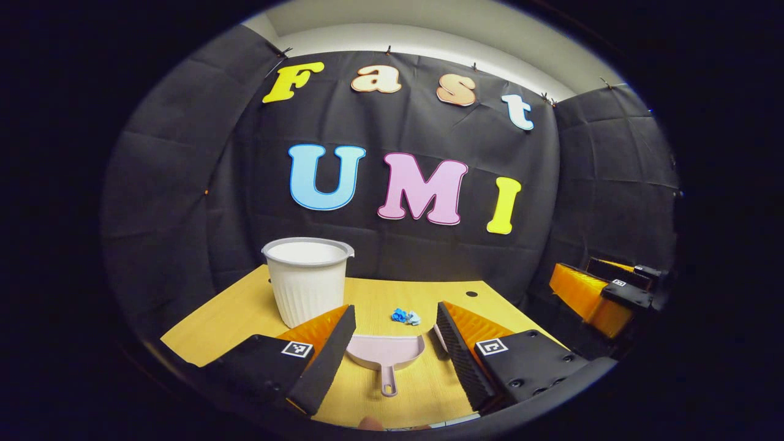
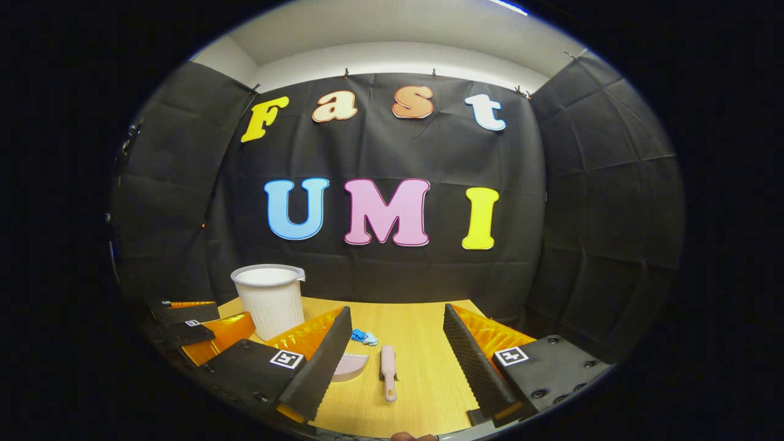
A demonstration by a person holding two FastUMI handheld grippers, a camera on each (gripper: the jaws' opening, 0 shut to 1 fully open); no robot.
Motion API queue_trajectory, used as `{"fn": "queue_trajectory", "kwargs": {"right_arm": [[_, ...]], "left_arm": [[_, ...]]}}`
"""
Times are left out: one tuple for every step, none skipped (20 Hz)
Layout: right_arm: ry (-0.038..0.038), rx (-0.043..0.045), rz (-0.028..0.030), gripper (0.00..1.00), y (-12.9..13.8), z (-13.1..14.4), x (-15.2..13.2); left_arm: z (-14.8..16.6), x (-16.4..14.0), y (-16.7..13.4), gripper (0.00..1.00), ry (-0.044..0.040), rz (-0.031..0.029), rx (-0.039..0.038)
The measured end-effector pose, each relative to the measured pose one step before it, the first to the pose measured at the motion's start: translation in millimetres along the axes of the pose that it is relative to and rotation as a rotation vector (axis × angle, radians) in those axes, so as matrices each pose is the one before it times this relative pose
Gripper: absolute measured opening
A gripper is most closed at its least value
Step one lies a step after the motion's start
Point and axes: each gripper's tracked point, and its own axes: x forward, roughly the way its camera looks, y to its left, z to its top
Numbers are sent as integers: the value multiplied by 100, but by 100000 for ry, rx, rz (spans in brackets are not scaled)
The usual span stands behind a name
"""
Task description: Pick up the small broom and dustpan from the desktop, sweep the trash into the dustpan with the broom, and then empty the trash into the garbage bin.
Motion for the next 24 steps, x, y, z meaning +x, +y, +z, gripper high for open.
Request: {"fn": "queue_trajectory", "kwargs": {"right_arm": [[-85, 313, 1297, 97, 293, 198, 891], [669, -647, 519, 96, -139, -70, 972], [276, -987, 581, 97, -153, 108, 953], [-355, -756, 353, 97, -163, 345, 935], [-887, -349, 224, 97, -276, 463, 1023], [-1012, -382, 271, 97, -253, 427, 1127], [-970, -579, 356, 96, -238, 368, 1141], [-777, -771, 567, 96, -240, 315, 1127], [-481, -1065, 736, 96, -334, 234, 1138], [-673, -1266, 780, 96, -351, 123, 1073], [-995, -1647, 656, 97, -432, 243, 982], [-1067, -1801, 787, 97, -424, 120, 828], [-667, -1775, 698, 97, -384, -116, 838], [-46, -1374, 852, 97, -555, -527, 823], [517, -347, 517, 97, -350, -674, 593], [1302, 665, 728, 97, -288, -956, 527], [2411, 1259, 1169, 97, -46, -1308, 451], [2972, 1382, 1609, 97, 116, -1390, 373], [3473, 1493, 1649, 97, 96, -1438, 386], [3563, 1199, 1122, 97, -63, -1293, 349], [3651, 1490, 1517, 97, -2, -1336, 148], [2456, 1836, 1277, 97, 76, -791, 309], [2208, 1877, 866, 97, -119, -594, 238], [2620, 1877, 520, 97, -181, -638, 233]], "left_arm": [[-184, 780, 144, 79, 906, 114, -467], [-51, 881, 258, 79, 1269, 587, -508], [-73, 927, 364, 79, 1545, 982, -695], [-174, 923, 256, 79, 2042, 1348, -611], [-465, 1005, 269, 80, 2848, 2470, -57], [-376, 1098, 256, 79, 2790, 1990, 174], [-740, 1105, 65, 79, 3345, 1135, -115], [-867, 1127, -147, 79, 4213, -200, -938], [-1295, 1228, -319, 79, 5663, -866, -1438], [-1384, 1123, -257, 79, 8217, -180, -1641], [-1492, 1259, -280, 80, 9347, 700, -1553], [-973, 1351, 32, 81, 7199, 353, -1224], [-1155, 1226, -24, 82, 6971, 349, -1680], [-1080, 1105, -36, 82, 5984, 56, -1835], [-997, 808, 70, 82, 6336, 533, -1760], [-857, 923, 146, 82, 6058, 1354, -1306], [-1367, 1157, 41, 82, 6170, 976, -253], [-795, 1016, 163, 82, 5172, 1928, -59], [-580, 1187, -126, 82, 5503, 1372, 466], [-360, 974, 241, 82, 5092, 2634, 184], [-375, 892, 53, 82, 5965, 1530, -120], [-137, 588, 176, 82, 5307, 2138, -872], [292, 636, -101, 82, 4834, 1108, -727], [308, 355, 135, 82, 4288, 1762, -733]]}}
